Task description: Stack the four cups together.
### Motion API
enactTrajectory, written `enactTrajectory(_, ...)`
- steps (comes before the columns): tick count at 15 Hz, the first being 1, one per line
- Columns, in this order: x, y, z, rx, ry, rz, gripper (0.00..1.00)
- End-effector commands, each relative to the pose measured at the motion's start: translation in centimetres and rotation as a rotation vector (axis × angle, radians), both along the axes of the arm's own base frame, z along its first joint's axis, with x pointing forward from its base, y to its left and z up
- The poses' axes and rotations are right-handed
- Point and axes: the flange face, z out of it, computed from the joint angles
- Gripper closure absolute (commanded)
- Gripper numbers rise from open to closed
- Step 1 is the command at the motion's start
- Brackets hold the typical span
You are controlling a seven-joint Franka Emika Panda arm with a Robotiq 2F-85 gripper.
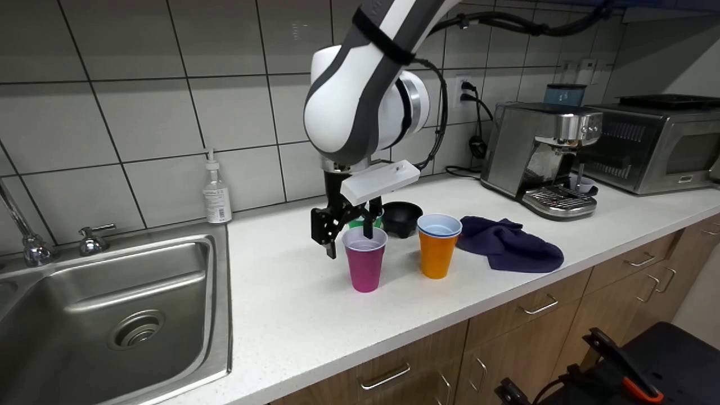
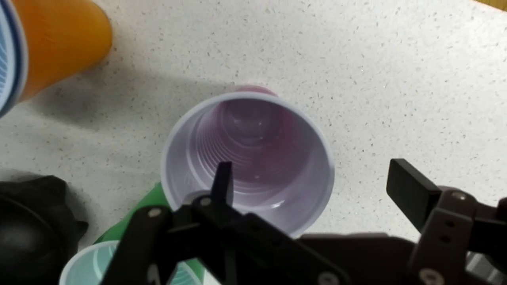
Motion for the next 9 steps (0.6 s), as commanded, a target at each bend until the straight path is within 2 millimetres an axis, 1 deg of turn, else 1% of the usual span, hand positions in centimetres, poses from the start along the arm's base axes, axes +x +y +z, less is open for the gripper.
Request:
enactTrajectory(1,0.59,0.33,-0.44,0.004,0.036,0.009,0.00)
enactTrajectory(2,0.62,0.33,-0.65,0.004,0.038,0.007,0.00)
enactTrajectory(3,0.65,0.33,-0.81,0.003,0.041,0.007,0.05)
enactTrajectory(4,0.65,0.36,-0.91,0.002,0.042,0.009,0.28)
enactTrajectory(5,0.68,0.37,-1.02,0.003,0.043,0.007,0.29)
enactTrajectory(6,0.69,0.35,-1.10,0.003,0.045,0.006,0.35)
enactTrajectory(9,0.67,0.32,-1.11,0.001,0.045,0.005,0.59)
